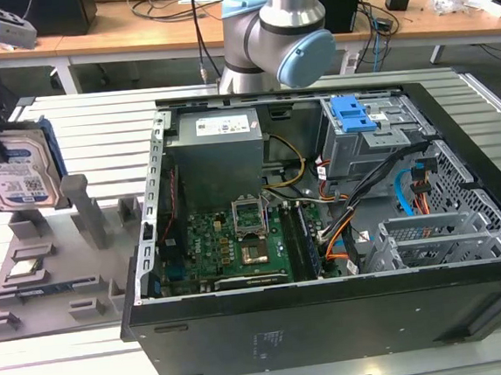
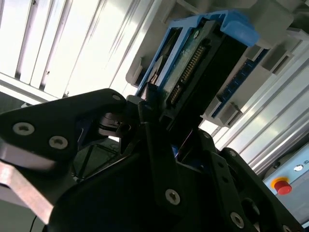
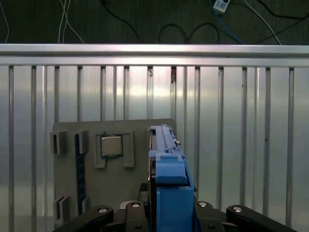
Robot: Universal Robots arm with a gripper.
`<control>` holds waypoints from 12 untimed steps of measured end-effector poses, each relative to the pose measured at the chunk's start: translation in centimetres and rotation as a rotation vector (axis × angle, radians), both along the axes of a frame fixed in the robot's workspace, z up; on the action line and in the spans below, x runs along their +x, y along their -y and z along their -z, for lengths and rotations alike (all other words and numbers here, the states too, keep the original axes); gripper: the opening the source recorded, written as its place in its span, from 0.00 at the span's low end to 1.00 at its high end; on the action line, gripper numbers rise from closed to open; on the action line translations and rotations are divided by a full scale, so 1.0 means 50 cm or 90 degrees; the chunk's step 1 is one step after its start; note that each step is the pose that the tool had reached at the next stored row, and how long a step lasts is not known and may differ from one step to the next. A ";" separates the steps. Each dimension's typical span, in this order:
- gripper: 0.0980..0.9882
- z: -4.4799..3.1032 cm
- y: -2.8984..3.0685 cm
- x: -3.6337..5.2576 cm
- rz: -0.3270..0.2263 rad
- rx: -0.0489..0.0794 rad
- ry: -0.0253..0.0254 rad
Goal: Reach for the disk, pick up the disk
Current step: 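Pick up the disk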
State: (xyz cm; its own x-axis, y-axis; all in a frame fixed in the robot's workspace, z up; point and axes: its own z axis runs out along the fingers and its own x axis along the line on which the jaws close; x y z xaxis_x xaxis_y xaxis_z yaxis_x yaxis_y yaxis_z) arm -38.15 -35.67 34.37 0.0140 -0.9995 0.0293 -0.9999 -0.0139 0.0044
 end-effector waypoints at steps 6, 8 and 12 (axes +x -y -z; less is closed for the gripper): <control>0.30 -0.020 0.000 0.001 0.000 0.000 0.0000; 0.30 -0.024 0.000 0.001 0.000 0.000 0.0000; 0.30 -0.035 0.000 0.001 0.000 0.000 -0.0001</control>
